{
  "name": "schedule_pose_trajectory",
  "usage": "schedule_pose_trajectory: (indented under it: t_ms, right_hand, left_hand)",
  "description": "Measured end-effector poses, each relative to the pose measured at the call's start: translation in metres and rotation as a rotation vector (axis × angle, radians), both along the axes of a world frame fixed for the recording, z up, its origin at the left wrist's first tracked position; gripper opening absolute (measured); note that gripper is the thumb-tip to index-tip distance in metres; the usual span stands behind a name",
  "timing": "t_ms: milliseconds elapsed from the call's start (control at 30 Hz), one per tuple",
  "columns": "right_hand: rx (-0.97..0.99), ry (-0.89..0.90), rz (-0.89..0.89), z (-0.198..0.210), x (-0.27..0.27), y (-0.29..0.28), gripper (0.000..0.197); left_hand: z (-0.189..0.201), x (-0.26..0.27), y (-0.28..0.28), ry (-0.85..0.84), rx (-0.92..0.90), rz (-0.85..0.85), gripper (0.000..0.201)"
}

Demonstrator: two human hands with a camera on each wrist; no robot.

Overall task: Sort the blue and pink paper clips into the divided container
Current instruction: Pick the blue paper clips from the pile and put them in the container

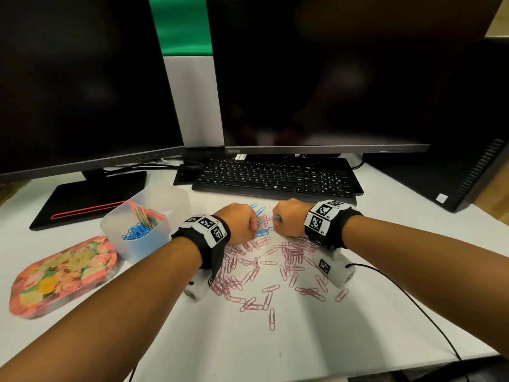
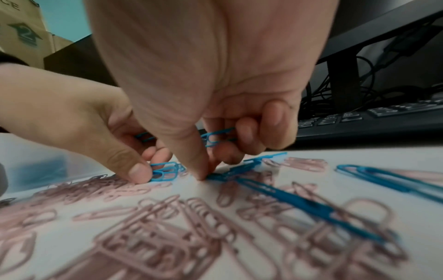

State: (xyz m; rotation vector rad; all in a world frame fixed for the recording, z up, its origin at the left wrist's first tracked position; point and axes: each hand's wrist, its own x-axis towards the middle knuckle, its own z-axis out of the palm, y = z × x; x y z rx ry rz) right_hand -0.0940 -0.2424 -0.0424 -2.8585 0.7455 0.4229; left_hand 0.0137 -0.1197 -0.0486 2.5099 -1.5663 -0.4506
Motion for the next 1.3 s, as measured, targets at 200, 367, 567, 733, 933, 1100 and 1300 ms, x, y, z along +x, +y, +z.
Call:
schedule_pose_trajectory:
  t_ms: [200,367,567,733,933,1100,1300]
  right_hand:
    - [0.022,-0.073,0.033,0.001,-0.005,0.002,0.013]
    - [0.043,-0.113,0.013,0.0,-0.002,0.004,0.021]
    - [0.048,-0.066,0.041,0.004,0.003,0.005,0.025]
    - [-0.041,0.023,0.099,-0.004,0.003,0.011,0.029]
    - [-0.12,0.019,0.08,-0.001,0.002,0.017,0.027]
    - [-0.059,-0.026,0.005,-0.003,0.008,0.012,0.023]
    - [-0.028,-0.031,-0.004,-0.001,0.011,0.009,0.025]
  left_hand:
    - [0.001,0.001,0.004,0.015,0.026,0.01,0.01]
    - [0.013,0.005,0.011,0.075,-0.089,0.033,0.006]
    - [0.048,0.018,0.041,0.167,-0.182,0.017,0.008]
    - [0.087,0.052,0.086,0.13,-0.213,0.099,0.009]
    - [0.107,0.105,0.146,0.026,0.032,0.168,0.014]
    - [0.091,0.112,0.149,-0.057,0.235,0.209,0.021]
    - [0.08,0.105,0.132,-0.149,0.302,0.194,0.021]
